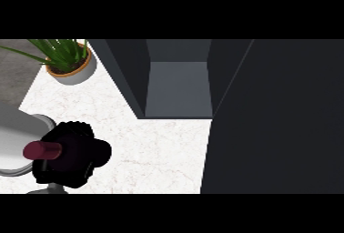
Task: Pick up the wine, place it into the cabinet and close the cabinet
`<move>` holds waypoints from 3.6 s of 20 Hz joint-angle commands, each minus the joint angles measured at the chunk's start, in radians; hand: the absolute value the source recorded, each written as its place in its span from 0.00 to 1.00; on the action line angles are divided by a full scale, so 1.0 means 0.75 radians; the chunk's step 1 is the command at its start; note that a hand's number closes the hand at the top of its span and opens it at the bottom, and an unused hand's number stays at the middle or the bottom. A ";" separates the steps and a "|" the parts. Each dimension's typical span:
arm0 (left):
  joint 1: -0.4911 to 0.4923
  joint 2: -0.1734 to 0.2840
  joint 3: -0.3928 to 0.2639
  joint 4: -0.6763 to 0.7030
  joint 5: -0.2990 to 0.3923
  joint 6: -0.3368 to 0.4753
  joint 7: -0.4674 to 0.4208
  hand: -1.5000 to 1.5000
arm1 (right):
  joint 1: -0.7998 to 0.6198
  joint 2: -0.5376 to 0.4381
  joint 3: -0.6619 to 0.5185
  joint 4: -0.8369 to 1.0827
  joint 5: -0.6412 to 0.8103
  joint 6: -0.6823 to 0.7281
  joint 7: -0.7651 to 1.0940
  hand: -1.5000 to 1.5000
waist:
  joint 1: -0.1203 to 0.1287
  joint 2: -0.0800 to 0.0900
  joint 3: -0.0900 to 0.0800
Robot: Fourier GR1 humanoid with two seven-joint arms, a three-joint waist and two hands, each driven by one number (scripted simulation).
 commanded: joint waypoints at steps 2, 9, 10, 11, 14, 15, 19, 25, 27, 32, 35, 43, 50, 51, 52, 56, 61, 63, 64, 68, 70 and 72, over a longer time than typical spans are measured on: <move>-0.014 -0.009 -0.036 -0.245 0.068 0.039 0.250 1.00 | 0.020 -0.006 -0.039 -0.109 -0.089 0.005 0.043 0.00 | 0.000 0.002 0.000; 0.022 -0.085 -0.221 -0.483 -0.061 0.156 0.445 1.00 | -0.016 0.022 0.030 -0.149 -0.013 -0.028 0.116 0.00 | -0.002 0.002 -0.001; -0.026 -0.141 -0.304 -0.569 -0.091 0.279 0.563 1.00 | 0.095 0.007 -0.026 -0.110 -0.105 0.050 -0.020 0.00 | -0.008 0.000 0.001; -0.100 -0.142 -0.298 -0.508 -0.076 0.276 0.602 1.00 | 0.015 0.036 0.042 -0.153 -0.025 -0.019 0.075 0.00 | -0.010 0.001 -0.001; -0.149 -0.144 -0.315 -0.497 -0.055 0.279 0.598 1.00 | -0.009 -0.016 -0.036 -0.168 -0.091 0.005 0.142 0.00 | -0.007 0.003 -0.001; -0.059 -0.144 -0.442 -0.669 -0.075 0.374 0.640 1.00 | -0.029 0.039 0.030 -0.028 0.001 -0.006 0.011 0.00 | 0.002 0.002 -0.001; -0.201 -0.145 -0.545 -0.498 -0.074 0.522 0.587 1.00 | -0.049 -0.008 -0.099 -0.072 -0.146 0.013 0.076 0.00 | -0.006 0.004 -0.001; -0.501 -0.145 -0.669 -0.440 -0.079 0.848 0.747 1.00 | -0.025 0.019 -0.004 -0.150 -0.068 -0.003 0.128 0.00 | -0.017 0.003 -0.001; -0.506 -0.145 -0.724 -0.414 -0.119 0.918 0.728 1.00 | 0.069 0.038 0.007 -0.165 -0.067 0.019 0.052 0.00 | -0.018 0.002 -0.001; -0.649 -0.145 -0.753 -0.311 -0.096 1.045 0.729 1.00 | 0.050 -0.004 -0.093 -0.088 -0.157 0.071 0.014 0.00 | -0.013 0.004 0.000; -0.729 -0.145 -0.757 -0.281 -0.111 1.112 0.772 1.00 | -0.007 -0.041 -0.134 -0.134 -0.218 0.072 0.106 0.00 | -0.014 0.003 0.000; -0.726 -0.145 -0.777 -0.113 -0.103 1.135 0.586 1.00 | 0.072 -0.001 -0.073 -0.168 -0.155 0.067 0.059 0.00 | -0.015 0.003 -0.001; -0.733 -0.145 -0.751 -0.056 0.038 1.152 0.534 1.00 | 0.019 0.020 -0.032 -0.074 -0.083 0.062 0.013 0.00 | -0.009 0.004 -0.001; -0.741 -0.145 -0.786 -0.003 0.076 1.193 0.462 1.00 | 0.039 0.010 -0.071 -0.135 -0.112 0.061 0.027 0.00 | -0.016 0.004 -0.001; -0.784 -0.145 -0.845 0.022 0.106 1.292 0.457 1.00 | 0.097 -0.021 -0.109 -0.146 -0.178 0.115 0.010 0.00 | -0.024 0.004 -0.001; -0.792 -0.145 -0.753 0.136 0.195 1.186 0.348 1.00 | -0.005 0.025 -0.023 -0.190 -0.072 0.021 0.123 0.00 | -0.020 0.005 -0.002; -0.706 -0.145 -0.822 0.187 0.051 1.210 0.311 1.00 | 0.030 0.001 -0.077 -0.139 -0.108 0.066 0.058 0.00 | -0.011 0.003 -0.001; -0.793 -0.145 -0.766 0.275 0.088 1.193 0.309 1.00 | -0.021 0.024 -0.079 -0.102 -0.106 0.034 0.071 0.00 | -0.014 0.005 -0.001; -0.841 -0.145 -0.763 0.393 0.137 1.191 0.211 1.00 | -0.017 0.035 -0.003 -0.122 -0.051 0.038 0.074 0.00 | -0.025 0.007 -0.002; -0.764 -0.145 -0.804 0.336 0.109 1.195 0.191 1.00 | 0.030 0.013 -0.050 -0.079 -0.070 0.076 0.011 0.00 | -0.013 0.005 -0.001; -0.763 -0.145 -0.781 0.358 0.091 1.213 0.167 1.00 | -0.012 0.000 -0.080 -0.101 -0.109 0.071 0.038 0.00 | -0.012 0.004 -0.001; -0.736 -0.145 -0.703 0.388 0.085 1.153 0.115 1.00 | 0.003 0.011 -0.051 -0.114 -0.075 0.054 0.076 0.00 | -0.011 0.004 -0.001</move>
